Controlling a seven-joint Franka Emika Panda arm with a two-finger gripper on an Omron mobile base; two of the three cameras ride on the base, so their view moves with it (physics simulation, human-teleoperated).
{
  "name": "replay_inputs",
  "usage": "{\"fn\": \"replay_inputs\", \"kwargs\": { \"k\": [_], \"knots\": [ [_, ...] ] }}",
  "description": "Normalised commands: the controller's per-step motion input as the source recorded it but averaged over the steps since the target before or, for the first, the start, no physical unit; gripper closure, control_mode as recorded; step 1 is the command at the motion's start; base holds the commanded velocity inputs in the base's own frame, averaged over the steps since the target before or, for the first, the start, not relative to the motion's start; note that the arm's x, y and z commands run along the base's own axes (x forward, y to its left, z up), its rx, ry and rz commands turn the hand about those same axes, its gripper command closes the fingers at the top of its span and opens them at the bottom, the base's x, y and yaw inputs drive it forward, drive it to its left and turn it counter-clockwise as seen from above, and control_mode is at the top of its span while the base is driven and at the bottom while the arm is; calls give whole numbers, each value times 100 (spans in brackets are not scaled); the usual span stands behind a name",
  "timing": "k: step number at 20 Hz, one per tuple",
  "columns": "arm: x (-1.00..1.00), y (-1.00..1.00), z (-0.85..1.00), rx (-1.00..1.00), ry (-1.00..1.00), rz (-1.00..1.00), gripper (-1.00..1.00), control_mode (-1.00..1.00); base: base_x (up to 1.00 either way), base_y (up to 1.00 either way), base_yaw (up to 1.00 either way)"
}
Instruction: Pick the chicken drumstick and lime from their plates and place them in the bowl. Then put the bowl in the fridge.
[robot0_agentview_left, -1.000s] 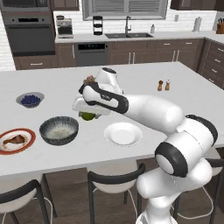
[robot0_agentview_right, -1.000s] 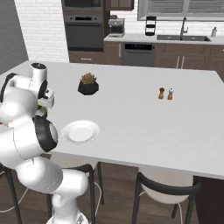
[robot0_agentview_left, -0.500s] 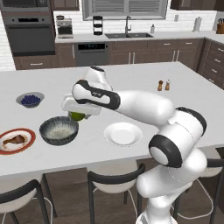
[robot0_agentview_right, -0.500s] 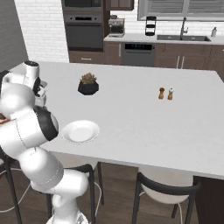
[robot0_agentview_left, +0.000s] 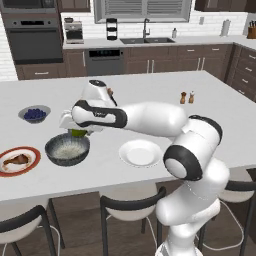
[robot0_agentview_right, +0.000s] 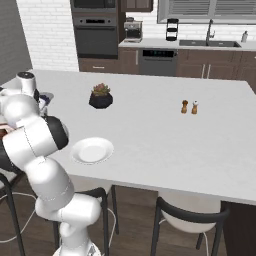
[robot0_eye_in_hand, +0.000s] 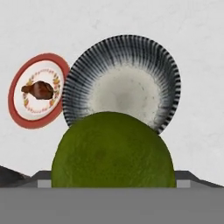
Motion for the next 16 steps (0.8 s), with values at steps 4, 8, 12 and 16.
{"fn": "replay_inputs", "kwargs": {
  "k": [4, 8, 12, 16],
  "knots": [
    [17, 83, -7, -24, -16, -1, 100, -100, 0, 0, 0],
    [13, 48, -21, -11, -18, -2, 100, -100, 0, 0, 0],
    [24, 14, -37, -1, -9, -4, 100, -100, 0, 0, 0],
    [33, 0, -57, 0, 1, 0, 100, -100, 0, 0, 0]
  ]
}}
